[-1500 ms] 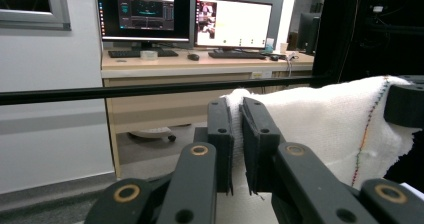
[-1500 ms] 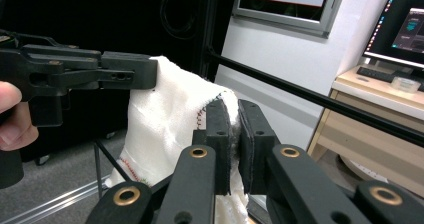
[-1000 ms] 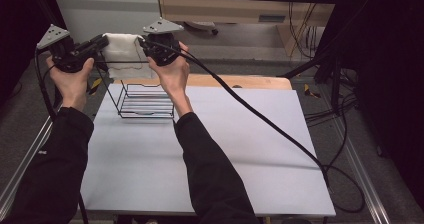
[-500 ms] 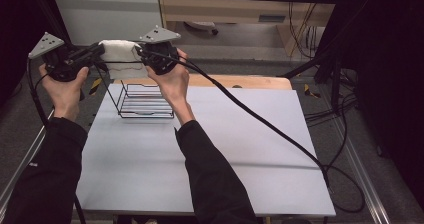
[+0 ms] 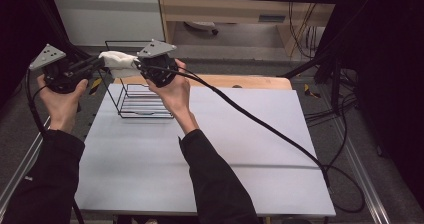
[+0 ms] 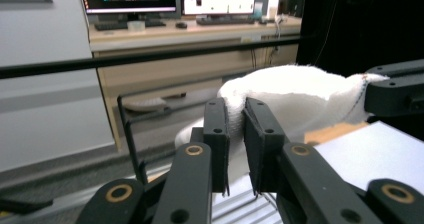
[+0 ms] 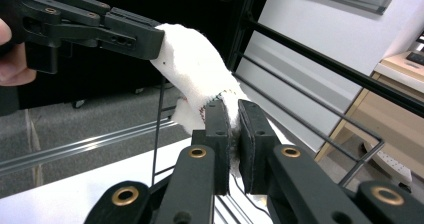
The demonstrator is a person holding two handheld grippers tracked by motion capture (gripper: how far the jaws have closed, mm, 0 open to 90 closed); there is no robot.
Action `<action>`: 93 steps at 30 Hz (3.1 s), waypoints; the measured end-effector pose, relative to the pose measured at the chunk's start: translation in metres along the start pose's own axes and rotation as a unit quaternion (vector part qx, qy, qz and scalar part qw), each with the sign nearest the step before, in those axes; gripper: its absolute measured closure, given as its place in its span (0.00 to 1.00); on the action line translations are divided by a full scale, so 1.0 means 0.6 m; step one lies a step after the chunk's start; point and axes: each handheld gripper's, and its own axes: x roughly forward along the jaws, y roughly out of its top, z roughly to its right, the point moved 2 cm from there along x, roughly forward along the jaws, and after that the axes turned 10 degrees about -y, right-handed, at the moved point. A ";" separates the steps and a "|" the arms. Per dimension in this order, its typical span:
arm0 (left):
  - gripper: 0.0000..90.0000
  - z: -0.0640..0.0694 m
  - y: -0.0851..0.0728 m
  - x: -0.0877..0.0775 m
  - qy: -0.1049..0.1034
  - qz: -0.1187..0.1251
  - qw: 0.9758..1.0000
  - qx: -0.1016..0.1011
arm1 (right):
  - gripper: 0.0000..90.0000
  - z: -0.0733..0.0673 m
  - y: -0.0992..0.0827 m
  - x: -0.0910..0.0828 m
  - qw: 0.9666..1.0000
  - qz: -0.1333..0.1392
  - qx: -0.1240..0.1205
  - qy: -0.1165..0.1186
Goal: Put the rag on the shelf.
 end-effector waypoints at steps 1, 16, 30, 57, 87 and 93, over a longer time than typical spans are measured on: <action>0.88 0.000 -0.002 -0.002 -0.001 -0.002 1.000 -0.001 | 0.94 -0.002 -0.001 0.000 1.000 -0.001 -0.001 0.001; 0.78 -0.012 0.009 -0.041 0.002 -0.004 1.000 -0.027 | 0.94 -0.011 -0.012 0.001 1.000 -0.007 -0.007 0.006; 1.00 0.005 0.048 0.021 -0.016 -0.051 0.998 -0.023 | 0.94 -0.012 -0.027 0.001 1.000 -0.011 -0.005 0.008; 1.00 0.015 -0.037 0.048 -0.040 -0.102 0.994 -0.014 | 0.97 -0.014 -0.038 0.004 0.998 -0.044 0.018 0.033; 0.58 0.065 -0.103 0.020 -0.064 -0.125 0.990 -0.019 | 0.55 0.030 -0.092 -0.063 0.995 -0.069 0.066 0.038; 0.46 0.087 -0.139 0.020 -0.074 -0.137 0.988 -0.016 | 0.35 0.053 -0.131 -0.097 0.992 -0.094 0.081 0.030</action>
